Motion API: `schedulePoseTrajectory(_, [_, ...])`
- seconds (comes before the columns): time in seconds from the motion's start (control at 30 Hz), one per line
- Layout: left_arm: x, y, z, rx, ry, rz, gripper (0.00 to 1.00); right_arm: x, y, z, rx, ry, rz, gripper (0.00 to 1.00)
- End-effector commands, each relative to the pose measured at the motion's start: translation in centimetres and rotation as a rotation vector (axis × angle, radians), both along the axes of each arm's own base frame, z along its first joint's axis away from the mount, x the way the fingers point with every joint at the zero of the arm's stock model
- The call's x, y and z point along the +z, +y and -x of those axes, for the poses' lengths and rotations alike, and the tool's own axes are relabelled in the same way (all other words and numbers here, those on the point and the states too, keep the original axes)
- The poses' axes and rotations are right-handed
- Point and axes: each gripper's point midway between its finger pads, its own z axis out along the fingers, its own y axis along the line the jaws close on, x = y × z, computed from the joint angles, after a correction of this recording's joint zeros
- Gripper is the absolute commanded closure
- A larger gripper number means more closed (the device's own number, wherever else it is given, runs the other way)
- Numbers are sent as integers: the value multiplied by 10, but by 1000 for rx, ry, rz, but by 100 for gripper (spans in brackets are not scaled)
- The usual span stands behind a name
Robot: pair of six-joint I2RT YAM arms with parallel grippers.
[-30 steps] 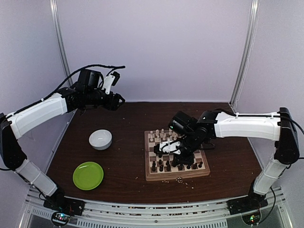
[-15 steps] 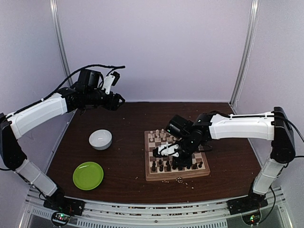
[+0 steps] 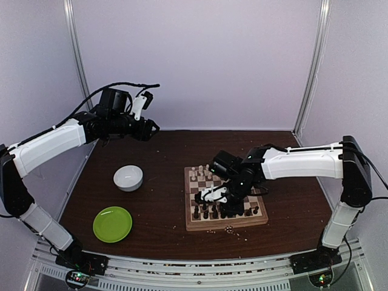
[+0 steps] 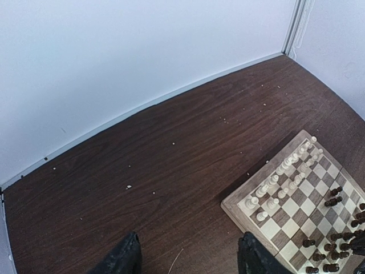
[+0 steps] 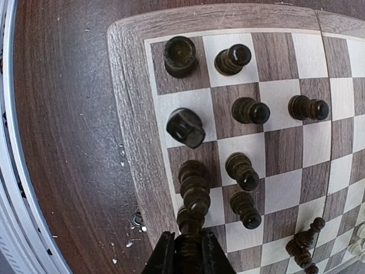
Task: Set up the chess pieces on the board
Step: Place the queen at e8, then pick up the pawn from the chessboard.
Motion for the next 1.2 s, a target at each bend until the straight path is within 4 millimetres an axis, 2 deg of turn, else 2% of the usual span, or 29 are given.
schedulePoseTrajectory(0.0, [14, -3, -4, -3, -34, 32, 41, -4, 4, -5, -8, -19, 6, 91])
schedulePoseTrajectory(0.23, [12, -4, -5, -7, -27, 29, 41, -5, 5, -6, -16, -20, 9, 81])
schedulePoseTrajectory(0.33, [12, -5, -5, -7, -26, 29, 41, 4, 5, -6, -23, -26, -8, 74])
schedulePoseTrajectory(0.6, [11, -5, -5, -7, -25, 26, 41, 65, 8, -7, -28, -25, -110, 67])
schedulePoseTrajectory(0.73, [12, -4, -5, -4, -29, 24, 41, 87, 18, -35, -92, -37, -177, 67])
schedulePoseTrajectory(0.93, [15, -3, -4, -2, -35, 25, 41, 71, 34, -65, -130, -58, -107, 67])
schedulePoseTrajectory(1.17, [19, -1, -2, -2, -43, 27, 41, 39, 51, -75, -143, 1, -57, 64])
